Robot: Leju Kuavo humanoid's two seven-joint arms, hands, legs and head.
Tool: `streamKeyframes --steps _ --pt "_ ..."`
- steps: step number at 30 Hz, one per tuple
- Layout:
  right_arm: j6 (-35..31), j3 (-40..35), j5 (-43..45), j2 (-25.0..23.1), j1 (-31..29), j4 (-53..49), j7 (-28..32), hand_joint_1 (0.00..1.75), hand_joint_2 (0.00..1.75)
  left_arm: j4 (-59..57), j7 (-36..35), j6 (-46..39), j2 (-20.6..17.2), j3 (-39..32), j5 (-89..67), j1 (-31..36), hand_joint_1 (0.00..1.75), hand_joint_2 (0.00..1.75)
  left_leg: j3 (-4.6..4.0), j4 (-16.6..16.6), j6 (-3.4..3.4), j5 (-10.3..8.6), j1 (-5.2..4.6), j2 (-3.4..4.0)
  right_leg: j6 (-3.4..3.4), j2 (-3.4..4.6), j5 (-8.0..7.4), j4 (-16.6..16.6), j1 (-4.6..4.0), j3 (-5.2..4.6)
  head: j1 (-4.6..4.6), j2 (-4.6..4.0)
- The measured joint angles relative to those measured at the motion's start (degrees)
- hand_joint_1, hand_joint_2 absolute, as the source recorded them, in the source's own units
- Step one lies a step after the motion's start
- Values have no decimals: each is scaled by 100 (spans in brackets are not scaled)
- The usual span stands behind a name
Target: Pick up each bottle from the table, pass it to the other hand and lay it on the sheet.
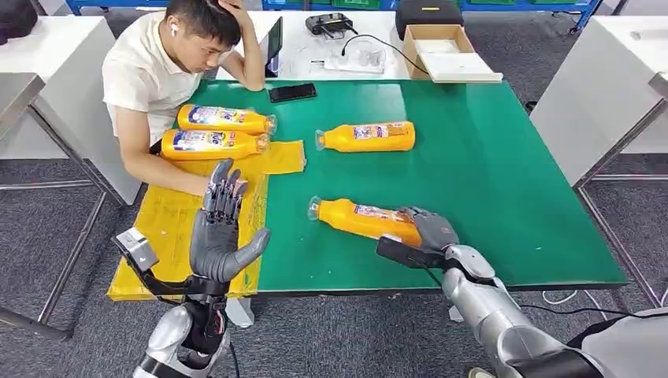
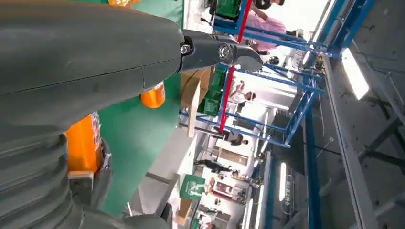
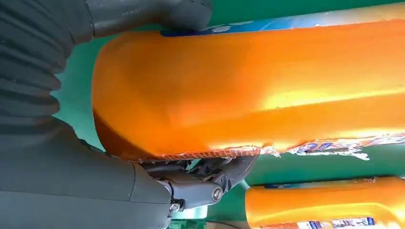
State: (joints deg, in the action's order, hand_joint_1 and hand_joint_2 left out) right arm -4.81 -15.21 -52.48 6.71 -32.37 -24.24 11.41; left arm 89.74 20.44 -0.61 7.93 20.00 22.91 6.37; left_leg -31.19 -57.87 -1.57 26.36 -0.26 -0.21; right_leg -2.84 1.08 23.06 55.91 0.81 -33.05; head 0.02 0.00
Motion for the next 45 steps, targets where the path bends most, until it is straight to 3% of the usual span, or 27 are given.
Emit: streamKeyframes --steps 3,4,9,11,14,18,29,36,45 --pt "-56 61 481 -13 64 0 618 175 175 -2 111 -237 9 0 -141 -6 0 175 -11 0 -1 -1 1 -8 -2 -3 1 1 0 15 2 0" --pt "-165 146 768 -39 123 -4 975 175 175 -2 239 -501 15 0 -302 -13 0 175 -30 0 -3 -8 1 -12 -4 -7 -3 2 1 46 4 0" --pt "-1188 588 1865 -431 694 -460 2130 175 175 -4 761 -2368 162 -79 -1123 -160 0 175 -76 -1 -11 -16 4 -8 -8 -10 -9 9 0 3 -4 -2" --pt "-1432 630 2804 -704 1215 -1250 2587 175 175 -35 277 -1968 182 -72 -367 -328 0 175 -113 -1 -7 -19 14 -29 -5 -20 -4 17 -4 -24 0 -2" --pt "-1677 545 3210 -1077 1652 -2175 2518 175 175 -125 288 -906 146 -3 -9 -623 0 175 -164 -2 3 -25 15 -29 -4 -24 -4 24 -5 -86 -4 0" --pt "-1827 437 3499 -1239 1881 -2609 2645 175 175 -144 289 -863 133 26 -9 -717 0 175 -184 -1 4 -26 15 -40 -3 -34 -2 23 -2 -99 -2 0" --pt "-1882 411 3606 -1327 1982 -2806 2671 175 175 -146 140 -837 133 48 105 -745 0 175 -189 -2 2 -25 5 -39 -4 -34 -3 21 3 -104 2 0" --pt "-1602 194 3519 -1467 1957 -2809 2675 175 175 -146 -173 486 39 286 702 -798 0 175 -194 -2 2 -25 9 -36 -4 -33 -3 22 1 -110 2 0" --pt "-1580 -384 3363 -1707 1935 -2802 2677 175 175 -199 -218 629 2 354 776 -777 0 175 -198 -2 3 -25 11 -38 -4 -33 -3 22 1 -115 2 -2"
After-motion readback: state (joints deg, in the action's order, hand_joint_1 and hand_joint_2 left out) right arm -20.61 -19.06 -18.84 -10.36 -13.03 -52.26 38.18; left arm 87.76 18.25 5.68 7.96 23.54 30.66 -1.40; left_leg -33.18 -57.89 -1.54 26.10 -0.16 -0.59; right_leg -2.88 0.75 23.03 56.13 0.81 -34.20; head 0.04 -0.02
